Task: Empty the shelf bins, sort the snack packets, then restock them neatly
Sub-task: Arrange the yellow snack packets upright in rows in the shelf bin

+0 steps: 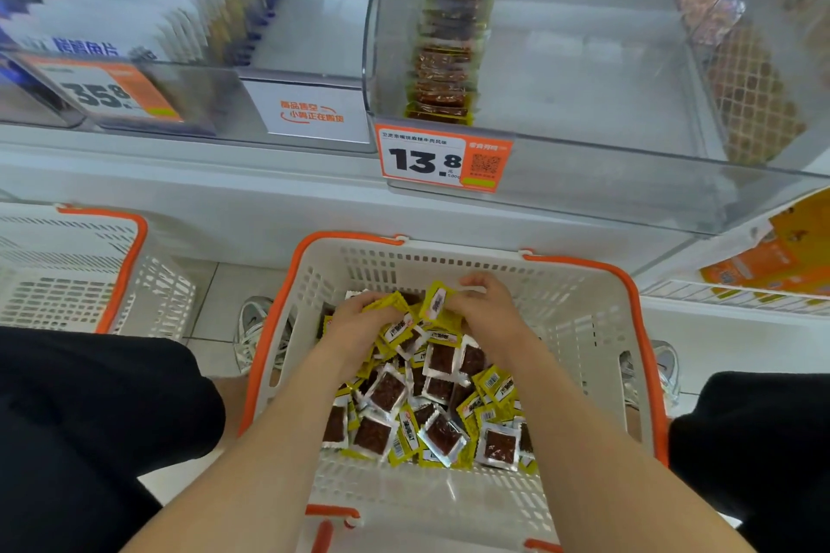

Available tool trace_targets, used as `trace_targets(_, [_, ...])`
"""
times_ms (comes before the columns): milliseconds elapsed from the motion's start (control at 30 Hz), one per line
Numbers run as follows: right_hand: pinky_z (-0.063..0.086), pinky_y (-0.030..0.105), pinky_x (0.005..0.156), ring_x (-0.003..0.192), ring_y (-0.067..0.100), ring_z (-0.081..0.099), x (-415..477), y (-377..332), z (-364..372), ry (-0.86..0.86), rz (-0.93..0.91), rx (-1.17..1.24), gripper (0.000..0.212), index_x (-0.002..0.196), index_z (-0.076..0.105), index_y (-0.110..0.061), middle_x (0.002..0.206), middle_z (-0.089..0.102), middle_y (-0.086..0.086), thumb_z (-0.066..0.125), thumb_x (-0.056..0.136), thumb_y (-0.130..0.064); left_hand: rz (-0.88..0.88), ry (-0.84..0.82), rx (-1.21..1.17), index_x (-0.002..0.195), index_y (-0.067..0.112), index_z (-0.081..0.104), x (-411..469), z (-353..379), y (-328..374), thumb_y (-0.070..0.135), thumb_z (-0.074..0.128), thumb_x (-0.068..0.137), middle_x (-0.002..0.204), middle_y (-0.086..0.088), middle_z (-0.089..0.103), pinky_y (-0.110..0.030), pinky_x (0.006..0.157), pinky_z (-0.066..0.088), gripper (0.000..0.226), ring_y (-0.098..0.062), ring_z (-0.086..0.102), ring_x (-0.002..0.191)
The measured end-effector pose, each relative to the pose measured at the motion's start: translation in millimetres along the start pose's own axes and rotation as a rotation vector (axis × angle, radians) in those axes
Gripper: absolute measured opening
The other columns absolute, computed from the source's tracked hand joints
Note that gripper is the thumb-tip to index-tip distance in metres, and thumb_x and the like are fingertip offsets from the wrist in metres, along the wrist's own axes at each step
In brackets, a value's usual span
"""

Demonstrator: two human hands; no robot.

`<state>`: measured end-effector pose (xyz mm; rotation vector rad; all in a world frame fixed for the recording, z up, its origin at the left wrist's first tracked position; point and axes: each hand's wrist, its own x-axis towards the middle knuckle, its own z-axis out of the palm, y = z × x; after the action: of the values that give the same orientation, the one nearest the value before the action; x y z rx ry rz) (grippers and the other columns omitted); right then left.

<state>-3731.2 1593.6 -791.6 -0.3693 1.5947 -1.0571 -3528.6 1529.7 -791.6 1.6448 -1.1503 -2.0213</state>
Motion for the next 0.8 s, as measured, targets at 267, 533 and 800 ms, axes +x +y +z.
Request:
trace_targets(267, [0.062,0.039,0.070,0.084,0.031,0.070,0.0,9.9,20.3,0.042,0.264,0.444,0.016,0.107,0.070,0.000,0.102,0.070,0.020,0.063,0.093,0.005,-0.051,-0.051,-0.355,0.126,0.014,0.068,3.7,14.8,3.9,0.004,0.057,0.103,0.110,-0.020,0.074,-0.059,0.099,0.054,0.028,-0.035,0.072,0.097])
trace_targets(533, [0.056,0.033,0.077,0.100,0.027,0.069,8.9,24.7,31.6,-0.062,0.281,0.435,0.027,0.124,0.070,-0.007,0.118,0.074,0.017,0.058,0.101,0.000,-0.001,0.017,-0.410,0.126,0.014,0.069,13.9,11.3,-4.9,0.000,0.057,0.104,0.114,-0.010,0.075,-0.039,0.080,0.055,0.028,-0.028,0.069,0.103])
trace_targets(800, [0.053,0.031,0.073,0.089,0.021,0.071,9.1,23.6,30.9,0.002,0.183,0.146,0.023,0.115,0.075,-0.016,0.107,0.078,0.009,0.061,0.100,-0.005,-0.014,-0.157,-0.418,0.124,-0.007,0.062,7.9,21.2,4.8,-0.017,0.045,0.091,0.121,-0.029,0.069,-0.054,0.094,0.060,0.039,-0.037,0.072,0.104])
